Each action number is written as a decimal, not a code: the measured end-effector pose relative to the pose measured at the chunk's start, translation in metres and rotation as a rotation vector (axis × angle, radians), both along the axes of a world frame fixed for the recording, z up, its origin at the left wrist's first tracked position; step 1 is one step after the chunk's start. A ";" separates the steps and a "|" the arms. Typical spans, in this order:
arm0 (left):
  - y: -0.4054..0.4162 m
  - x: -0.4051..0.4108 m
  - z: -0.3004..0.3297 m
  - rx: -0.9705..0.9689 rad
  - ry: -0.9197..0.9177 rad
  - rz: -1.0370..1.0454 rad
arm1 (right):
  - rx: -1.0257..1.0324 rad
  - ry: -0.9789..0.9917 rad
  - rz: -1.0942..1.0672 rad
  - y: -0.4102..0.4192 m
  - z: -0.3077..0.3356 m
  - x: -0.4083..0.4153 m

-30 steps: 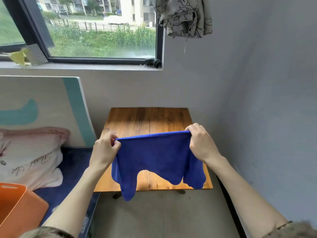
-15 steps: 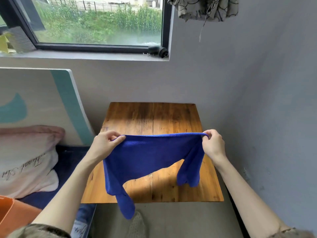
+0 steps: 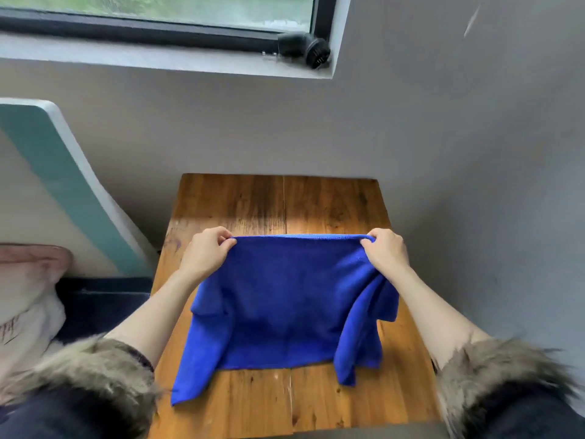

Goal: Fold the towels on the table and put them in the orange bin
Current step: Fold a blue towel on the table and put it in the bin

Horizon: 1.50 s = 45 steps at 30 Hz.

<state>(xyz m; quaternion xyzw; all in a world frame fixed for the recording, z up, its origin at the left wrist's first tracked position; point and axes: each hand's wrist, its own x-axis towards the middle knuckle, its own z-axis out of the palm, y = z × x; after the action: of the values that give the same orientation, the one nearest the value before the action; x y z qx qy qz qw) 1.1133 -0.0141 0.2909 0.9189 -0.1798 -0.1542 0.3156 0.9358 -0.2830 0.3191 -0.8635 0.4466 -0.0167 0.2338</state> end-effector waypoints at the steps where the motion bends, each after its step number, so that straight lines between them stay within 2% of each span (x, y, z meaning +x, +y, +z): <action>1: -0.006 0.007 -0.007 0.007 0.003 0.001 | 0.003 0.020 0.000 -0.005 -0.007 0.010; 10: -0.052 0.071 -0.072 0.056 -0.029 0.007 | -0.028 0.069 0.070 -0.052 -0.077 0.073; 15: -0.073 0.098 -0.105 0.061 -0.011 0.017 | 0.125 -0.115 0.000 -0.074 -0.117 0.107; 17: -0.070 0.101 -0.115 0.038 0.016 0.027 | 0.125 -0.150 -0.024 -0.069 -0.131 0.109; 21: -0.034 0.085 -0.140 0.081 0.053 0.021 | 0.074 -0.106 0.180 -0.038 -0.158 0.105; 25: 0.004 0.062 -0.158 0.147 0.094 0.106 | 0.033 -0.034 0.355 0.010 -0.175 0.109; 29: 0.034 0.037 -0.167 0.209 0.080 -0.074 | 0.004 -0.015 0.546 0.071 -0.191 0.118; 35: 0.066 0.023 -0.175 0.345 -0.046 -0.370 | 0.032 0.054 0.601 0.140 -0.214 0.122; 38: 0.072 0.031 -0.173 0.222 -0.211 -0.360 | -0.005 0.136 0.573 0.155 -0.224 0.118; 40: 0.075 0.038 -0.176 0.101 -0.253 -0.336 | -0.048 0.166 0.580 0.158 -0.229 0.117; 42: 0.078 0.047 -0.178 -0.068 -0.114 -0.178 | -0.079 0.180 0.595 0.158 -0.232 0.116; 45: 0.080 0.069 -0.175 -0.253 0.147 0.185 | -0.120 0.172 0.583 0.159 -0.234 0.114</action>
<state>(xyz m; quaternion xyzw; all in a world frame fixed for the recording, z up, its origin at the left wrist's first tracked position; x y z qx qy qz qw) 1.1826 0.0660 0.1162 0.8707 -0.0886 -0.1673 0.4540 1.0503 -0.1241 0.0855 -0.9657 0.1965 0.0982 0.1386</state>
